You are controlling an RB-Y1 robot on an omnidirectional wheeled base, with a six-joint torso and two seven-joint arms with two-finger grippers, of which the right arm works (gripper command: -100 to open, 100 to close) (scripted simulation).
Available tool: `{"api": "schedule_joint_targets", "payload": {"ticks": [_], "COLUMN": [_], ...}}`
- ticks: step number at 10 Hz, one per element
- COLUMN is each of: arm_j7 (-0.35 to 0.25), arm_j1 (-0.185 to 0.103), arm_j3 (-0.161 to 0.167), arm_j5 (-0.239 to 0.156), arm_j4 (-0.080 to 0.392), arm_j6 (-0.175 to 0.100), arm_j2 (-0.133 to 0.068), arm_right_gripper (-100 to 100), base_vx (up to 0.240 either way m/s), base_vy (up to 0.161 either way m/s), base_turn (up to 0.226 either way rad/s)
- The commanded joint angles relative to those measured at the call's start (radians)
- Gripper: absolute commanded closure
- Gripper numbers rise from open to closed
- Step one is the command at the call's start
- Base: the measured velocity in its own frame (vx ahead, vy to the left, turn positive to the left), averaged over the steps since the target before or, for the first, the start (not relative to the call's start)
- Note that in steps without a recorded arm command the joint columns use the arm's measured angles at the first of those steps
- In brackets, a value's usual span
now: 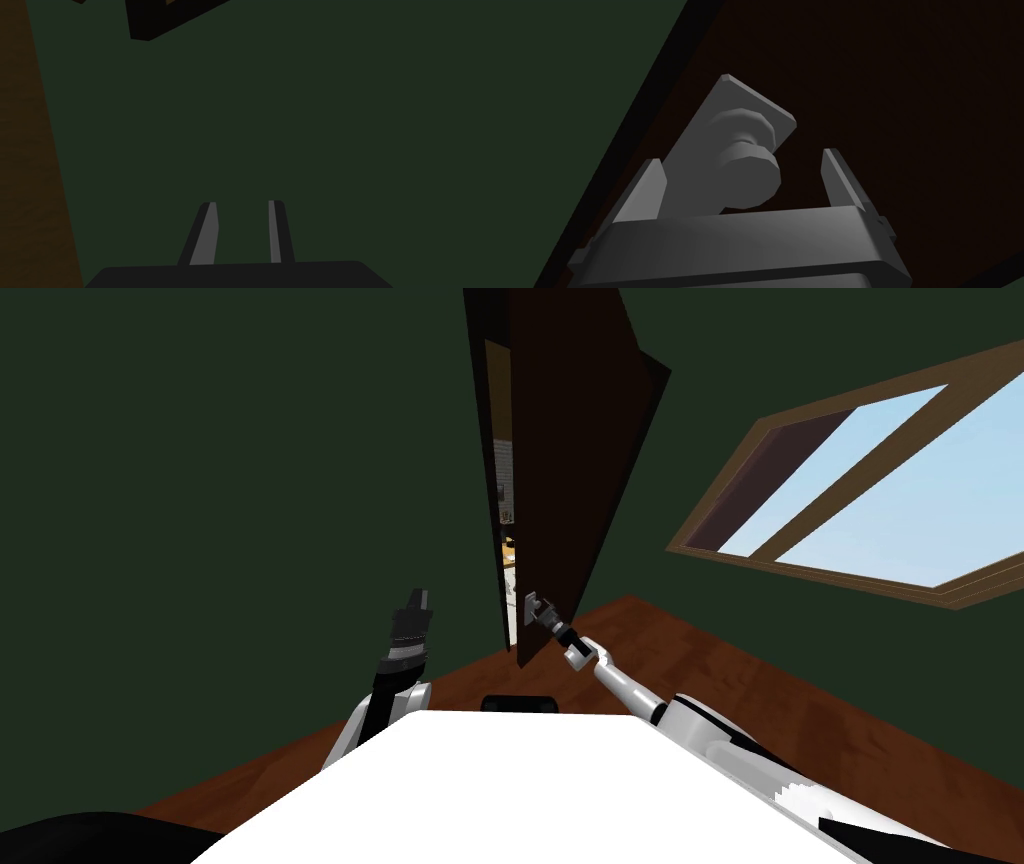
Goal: Pull the door open
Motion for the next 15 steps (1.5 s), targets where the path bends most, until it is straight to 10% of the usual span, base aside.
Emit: {"api": "schedule_joint_targets", "payload": {"ticks": [1, 15], "arm_j7": [-0.05, -0.406], "arm_j1": [0.001, -0.011], "arm_j3": [0.016, 0.099], "arm_j5": [-0.029, -0.172], "arm_j4": [-0.018, -0.068], "arm_j6": [0.021, 0.102], "arm_j2": [0.003, 0.021], "arm_right_gripper": [-100, -100], "base_vx": [-0.046, -0.028], "base_vy": [-0.091, -0.059], "base_turn": [0.036, 0.018]}}
